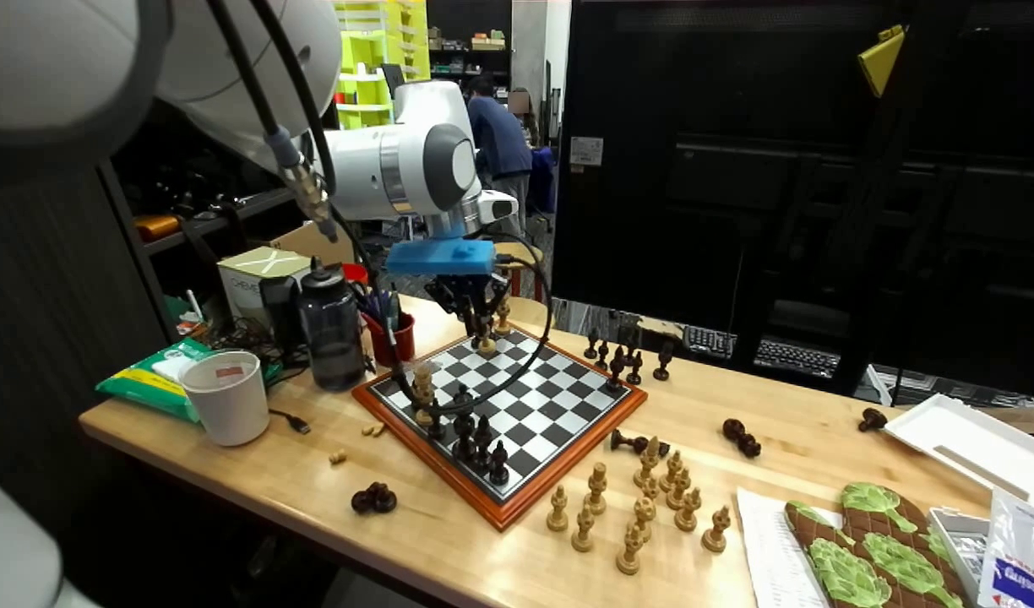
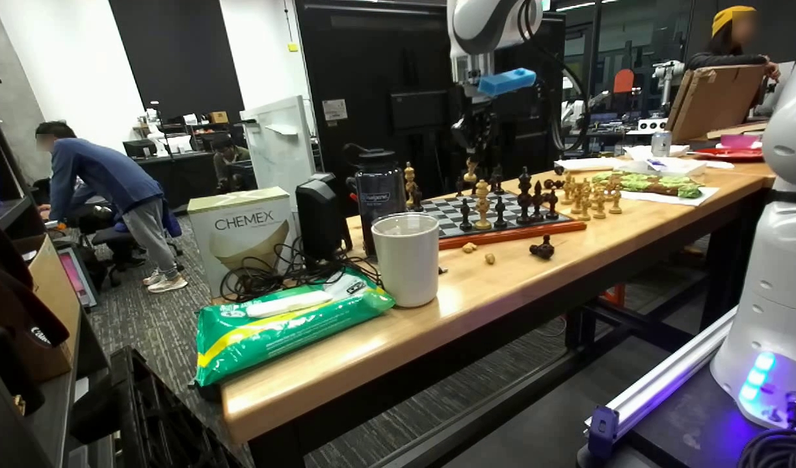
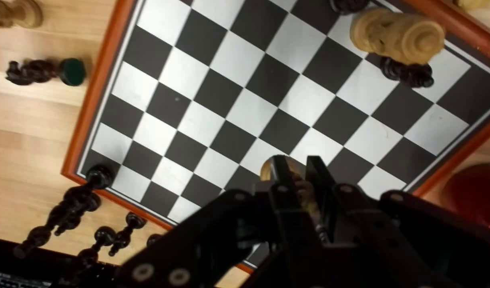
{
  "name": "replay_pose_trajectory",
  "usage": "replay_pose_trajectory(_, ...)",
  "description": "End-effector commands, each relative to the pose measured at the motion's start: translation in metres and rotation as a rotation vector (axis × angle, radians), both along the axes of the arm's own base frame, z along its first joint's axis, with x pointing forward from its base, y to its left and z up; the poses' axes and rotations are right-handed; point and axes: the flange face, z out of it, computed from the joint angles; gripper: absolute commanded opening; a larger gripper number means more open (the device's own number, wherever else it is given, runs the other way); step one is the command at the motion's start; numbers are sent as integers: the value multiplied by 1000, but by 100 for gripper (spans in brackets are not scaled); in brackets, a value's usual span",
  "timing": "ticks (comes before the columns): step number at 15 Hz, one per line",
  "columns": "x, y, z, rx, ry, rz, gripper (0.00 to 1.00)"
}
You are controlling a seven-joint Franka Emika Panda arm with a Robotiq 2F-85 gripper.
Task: Put the light brown chess piece on the board
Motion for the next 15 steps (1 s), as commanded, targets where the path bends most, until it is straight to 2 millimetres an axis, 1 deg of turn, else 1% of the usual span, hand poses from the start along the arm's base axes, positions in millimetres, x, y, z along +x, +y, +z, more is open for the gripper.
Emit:
replay_pose_trajectory(1, 7, 27, -7, -32, -48, 52, 4)
replay_pose_trajectory(2, 8, 30, 3, -48, -30, 98, 4)
replay_pose_trajectory(4, -4, 41, 29, -59, 22, 101, 4)
replay_pose_trajectory(8, -9, 59, 55, -89, 119, 112, 4)
replay_pose_trajectory(10, -7, 68, 58, -81, 152, 133, 4)
replay_pose_trajectory(11, -6, 70, 56, -70, 164, 145, 4)
replay_pose_trajectory(15, 4, 82, 39, 11, 211, 222, 4)
